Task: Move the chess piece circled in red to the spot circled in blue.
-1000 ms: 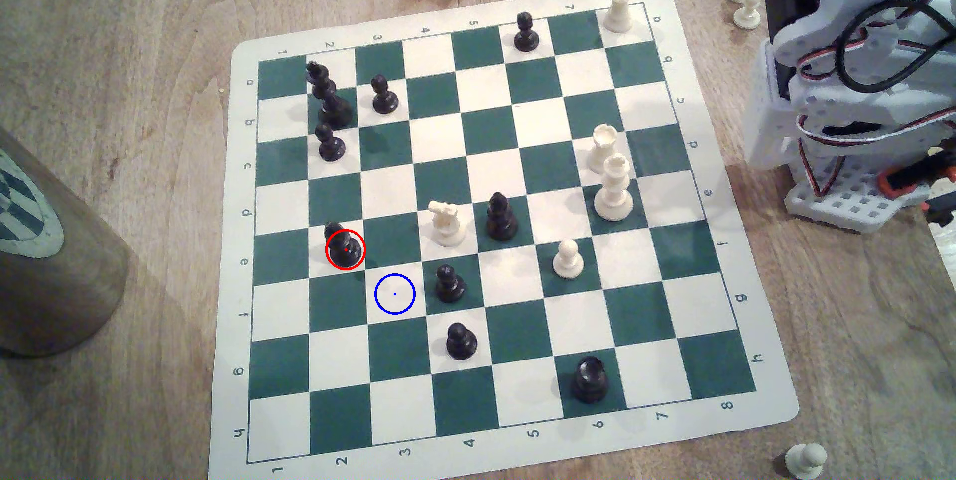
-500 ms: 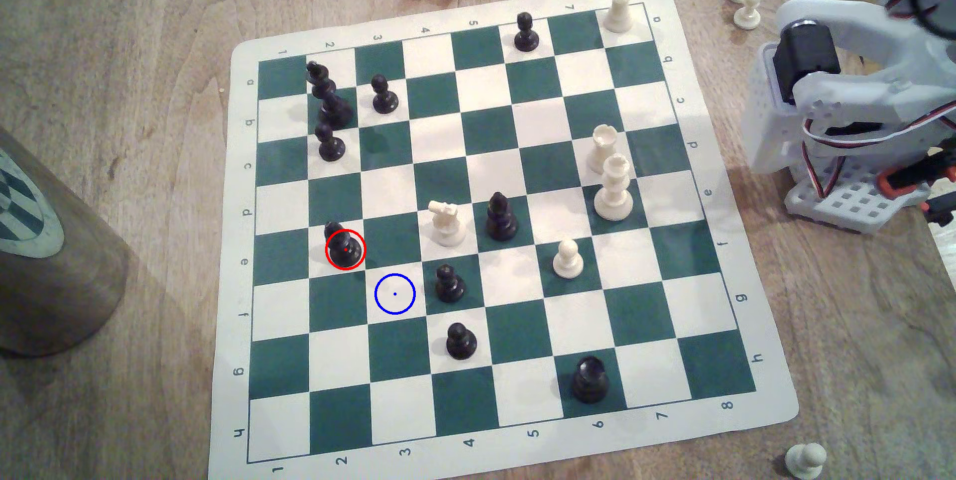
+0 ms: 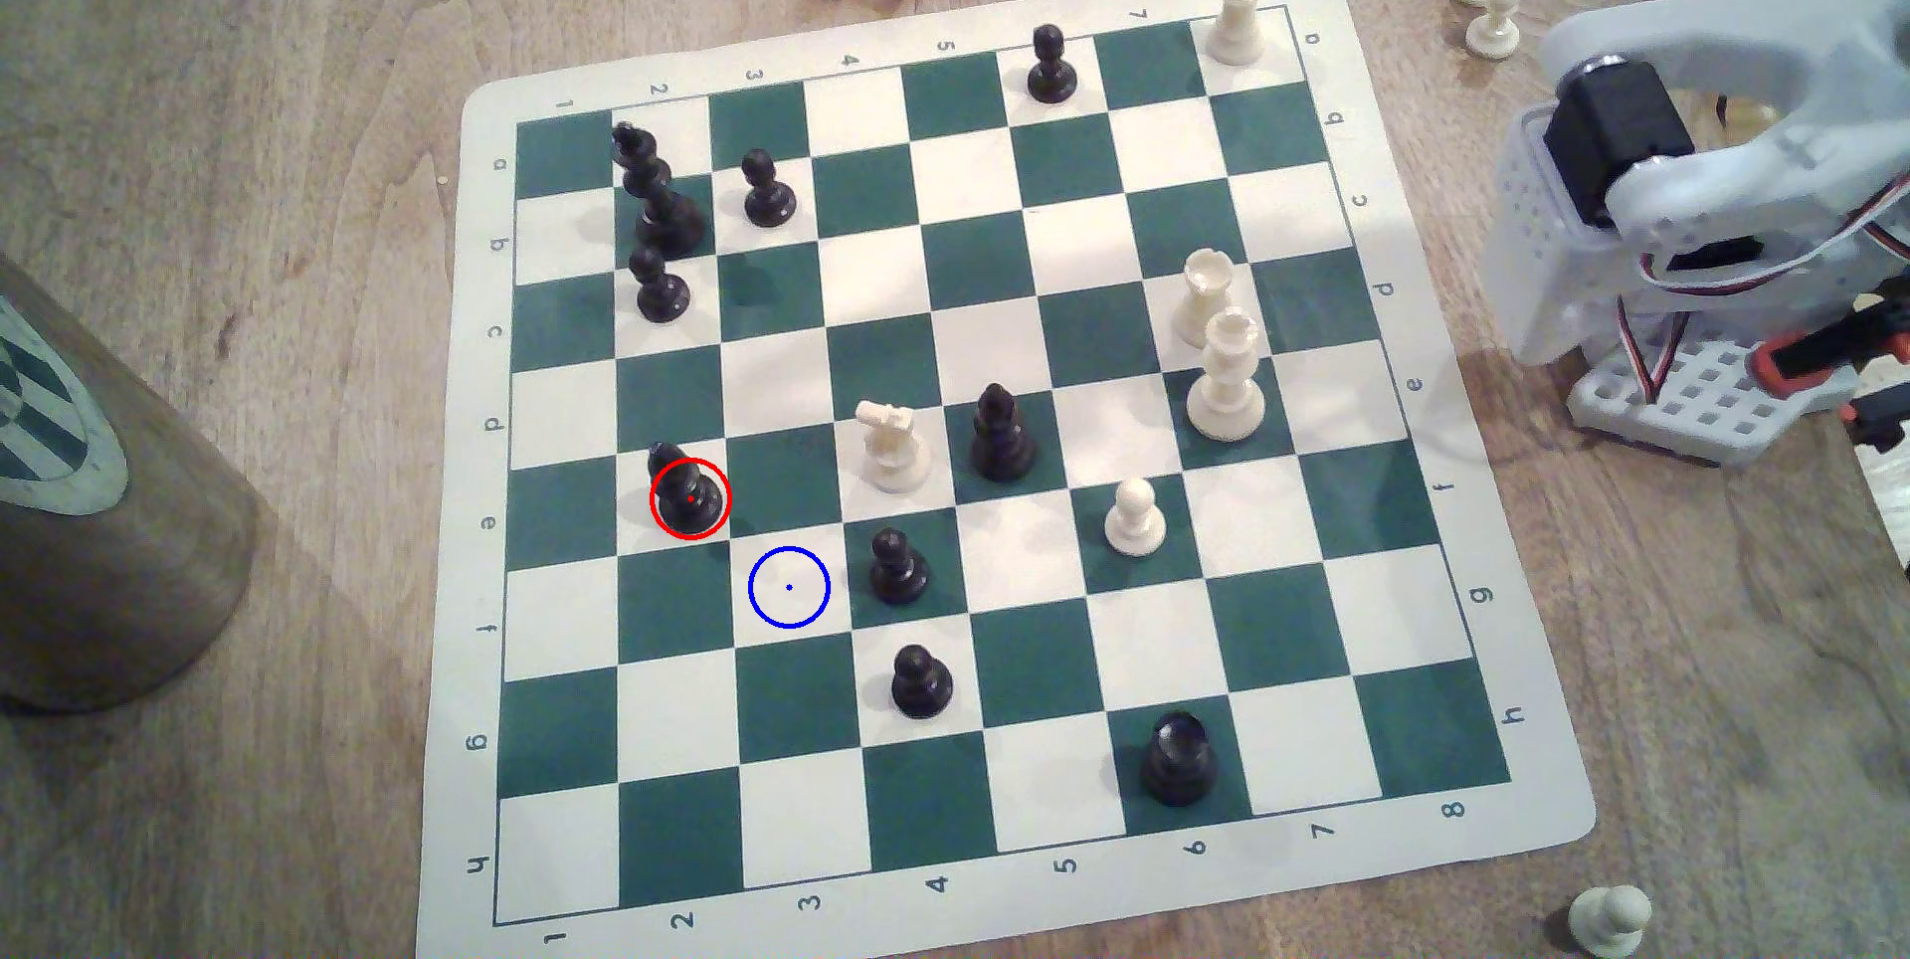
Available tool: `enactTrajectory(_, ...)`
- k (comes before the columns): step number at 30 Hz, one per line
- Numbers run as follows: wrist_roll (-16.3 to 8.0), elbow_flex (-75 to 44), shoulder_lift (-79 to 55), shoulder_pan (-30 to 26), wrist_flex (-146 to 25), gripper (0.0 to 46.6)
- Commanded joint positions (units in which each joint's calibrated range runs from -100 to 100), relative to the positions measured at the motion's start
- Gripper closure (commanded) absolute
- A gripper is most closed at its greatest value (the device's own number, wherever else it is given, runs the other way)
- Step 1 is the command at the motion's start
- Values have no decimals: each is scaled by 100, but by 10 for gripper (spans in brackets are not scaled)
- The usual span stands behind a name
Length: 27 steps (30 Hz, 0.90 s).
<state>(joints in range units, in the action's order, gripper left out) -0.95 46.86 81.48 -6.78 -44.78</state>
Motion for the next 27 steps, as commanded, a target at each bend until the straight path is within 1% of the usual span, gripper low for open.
enactTrajectory(1, -59, -534, -1527, -123, -190, 464)
enactTrajectory(2, -93, -543, -1697, -123, -149, 464)
enactTrajectory(3, -117, -606, -2138, -201, -100, 464)
enactTrajectory(6, -259, -1177, -2936, -405, -223, 464)
enactTrajectory(7, -313, -1739, -3488, -491, -501, 464)
enactTrajectory(11, -420, -3009, -4787, -514, -1165, 464)
enactTrajectory(16, -708, -3834, -5916, -327, -1886, 464)
enactTrajectory(19, -806, -4060, -6408, -201, -1771, 464)
enactTrajectory(21, -879, -4468, -7087, 10, -1664, 457)
enactTrajectory(24, -991, -4931, -7690, 151, -1599, 434)
enactTrajectory(25, -1074, -5212, -8004, 190, -1525, 424)
enactTrajectory(27, -1177, -5321, -8165, 213, -1312, 403)
